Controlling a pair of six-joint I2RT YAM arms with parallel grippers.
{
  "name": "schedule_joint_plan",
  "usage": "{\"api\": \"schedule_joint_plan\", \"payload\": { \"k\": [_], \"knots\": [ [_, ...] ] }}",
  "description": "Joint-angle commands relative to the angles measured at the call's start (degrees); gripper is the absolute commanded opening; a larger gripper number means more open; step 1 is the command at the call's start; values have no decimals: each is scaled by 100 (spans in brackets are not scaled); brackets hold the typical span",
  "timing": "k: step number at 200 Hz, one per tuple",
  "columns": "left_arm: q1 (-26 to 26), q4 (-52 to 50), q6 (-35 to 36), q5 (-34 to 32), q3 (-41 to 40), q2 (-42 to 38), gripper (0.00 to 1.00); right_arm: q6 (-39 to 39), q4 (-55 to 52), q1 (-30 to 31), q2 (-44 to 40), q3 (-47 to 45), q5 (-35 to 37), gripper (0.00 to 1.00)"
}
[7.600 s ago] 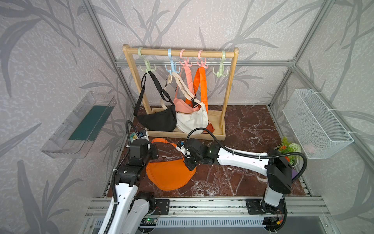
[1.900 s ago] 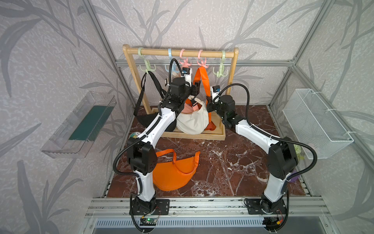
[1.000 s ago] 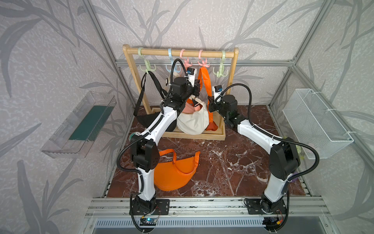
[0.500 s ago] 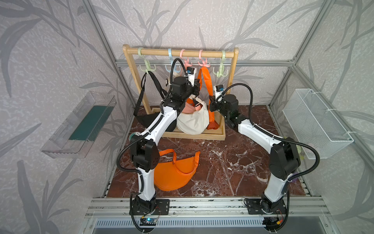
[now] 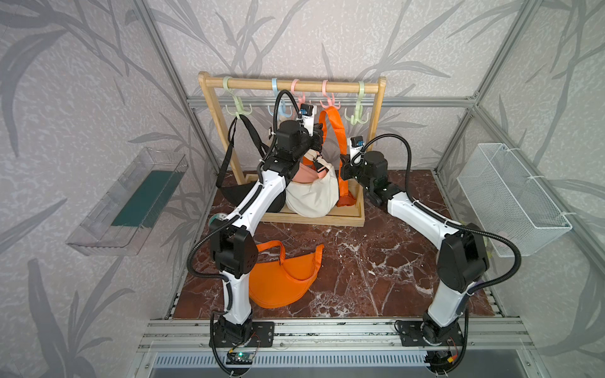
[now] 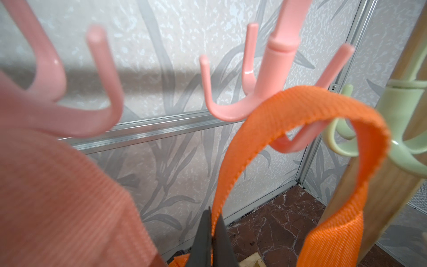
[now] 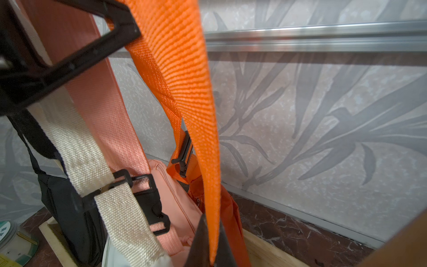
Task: Take the bag off the hook
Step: Pick up the bag from the hook.
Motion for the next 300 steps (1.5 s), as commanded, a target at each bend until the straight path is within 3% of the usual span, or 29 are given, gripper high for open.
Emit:
{"api": "schedule_joint_plan", "payload": {
  "k": [1, 44, 182, 249, 300],
  "knots": [
    [-12, 135, -90, 146, 138, -493, 0, 24, 83, -26, -442, 221, -16, 6],
    [-13, 17, -354, 465, -46, -863, 0, 163, -23, -19, -932, 14, -16, 5],
    [-162, 80, -1084, 913, -1873, -2535, 0, 211, -1321, -6, -2774, -1171, 292, 5],
    [-247, 235, -1666, 1285, -2373, -2871, 0, 6, -2163, -6, -3554, -1536, 604, 5],
    [-355, 94, -1714, 1401, -2482, -3083, 0, 45, -2725, -8, -4095, -1745, 716, 5]
  ]
}}
